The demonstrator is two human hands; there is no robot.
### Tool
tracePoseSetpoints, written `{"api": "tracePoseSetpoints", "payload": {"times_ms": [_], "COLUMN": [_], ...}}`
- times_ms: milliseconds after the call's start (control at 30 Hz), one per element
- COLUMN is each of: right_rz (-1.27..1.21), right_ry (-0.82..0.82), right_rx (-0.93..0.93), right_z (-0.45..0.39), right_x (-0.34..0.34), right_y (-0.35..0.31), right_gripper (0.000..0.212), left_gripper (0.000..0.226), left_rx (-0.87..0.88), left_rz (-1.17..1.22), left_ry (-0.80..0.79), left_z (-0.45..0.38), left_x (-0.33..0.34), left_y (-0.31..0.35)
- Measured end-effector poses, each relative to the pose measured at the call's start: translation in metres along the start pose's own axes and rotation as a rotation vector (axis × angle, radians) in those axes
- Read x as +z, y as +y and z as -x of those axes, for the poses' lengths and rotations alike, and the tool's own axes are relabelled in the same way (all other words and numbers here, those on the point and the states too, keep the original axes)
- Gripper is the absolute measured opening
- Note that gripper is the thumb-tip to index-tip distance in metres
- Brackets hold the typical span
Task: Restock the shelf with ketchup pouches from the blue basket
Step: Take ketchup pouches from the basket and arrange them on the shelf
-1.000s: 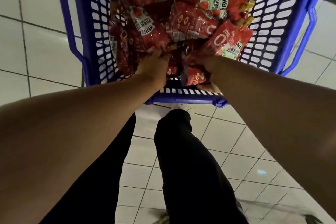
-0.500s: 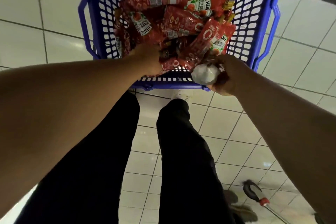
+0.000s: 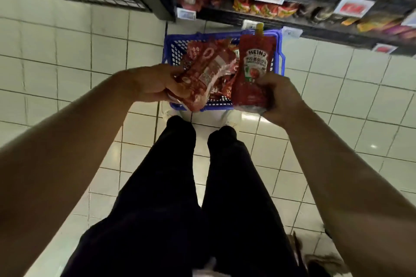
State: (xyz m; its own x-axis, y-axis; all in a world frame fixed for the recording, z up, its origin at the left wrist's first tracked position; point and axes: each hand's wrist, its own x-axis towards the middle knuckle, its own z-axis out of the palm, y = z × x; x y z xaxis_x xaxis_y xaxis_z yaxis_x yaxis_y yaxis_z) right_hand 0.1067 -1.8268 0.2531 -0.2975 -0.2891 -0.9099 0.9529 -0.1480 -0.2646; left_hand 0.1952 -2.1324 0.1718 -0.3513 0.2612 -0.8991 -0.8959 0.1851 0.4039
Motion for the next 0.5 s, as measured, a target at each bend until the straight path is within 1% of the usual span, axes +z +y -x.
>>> {"api": "tracePoseSetpoints", "payload": {"times_ms": [33, 67, 167, 233, 267, 333, 367, 433, 500], "right_rz": [0.019, 0.04, 0.113, 0.153, 0.183, 0.231, 0.234, 0.216, 0.23], "right_ry": [-0.03, -0.07, -0.194, -0.208, -0.198, -0.214, -0.231, -0.238, -0.238], "right_rx": [-0.02, -0.031, -0.072, -0.13, -0.184, -0.297, -0.345, -0.412, -0.459], "right_z": [0.025, 0.048, 0.109, 0.145, 0.162, 0.187, 0.201, 0.225, 0.245], "right_x": [0.007, 0.013, 0.025, 0.032, 0.035, 0.042, 0.045, 0.049, 0.055], "right_y": [-0.009, -0.018, -0.044, -0.059, -0.067, -0.078, -0.085, -0.097, -0.109], "right_gripper": [0.075, 0.072, 0.052, 0.046, 0.046, 0.046, 0.045, 0.041, 0.041], "left_gripper": [0.082, 0.088, 0.096, 0.1, 0.101, 0.093, 0.081, 0.051, 0.049], "left_rx": [0.046, 0.088, 0.264, 0.374, 0.404, 0.405, 0.401, 0.414, 0.44], "left_rz": [0.05, 0.088, 0.173, 0.263, 0.319, 0.46, 0.518, 0.59, 0.574], "left_ry": [-0.028, -0.068, -0.252, -0.34, -0.346, -0.305, -0.268, -0.142, -0.022], "left_z": [0.028, 0.057, 0.13, 0.171, 0.191, 0.219, 0.232, 0.253, 0.272], "left_x": [0.01, 0.021, 0.055, 0.081, 0.094, 0.112, 0.121, 0.137, 0.149], "left_y": [0.018, 0.036, 0.091, 0.122, 0.137, 0.162, 0.176, 0.201, 0.224]}}
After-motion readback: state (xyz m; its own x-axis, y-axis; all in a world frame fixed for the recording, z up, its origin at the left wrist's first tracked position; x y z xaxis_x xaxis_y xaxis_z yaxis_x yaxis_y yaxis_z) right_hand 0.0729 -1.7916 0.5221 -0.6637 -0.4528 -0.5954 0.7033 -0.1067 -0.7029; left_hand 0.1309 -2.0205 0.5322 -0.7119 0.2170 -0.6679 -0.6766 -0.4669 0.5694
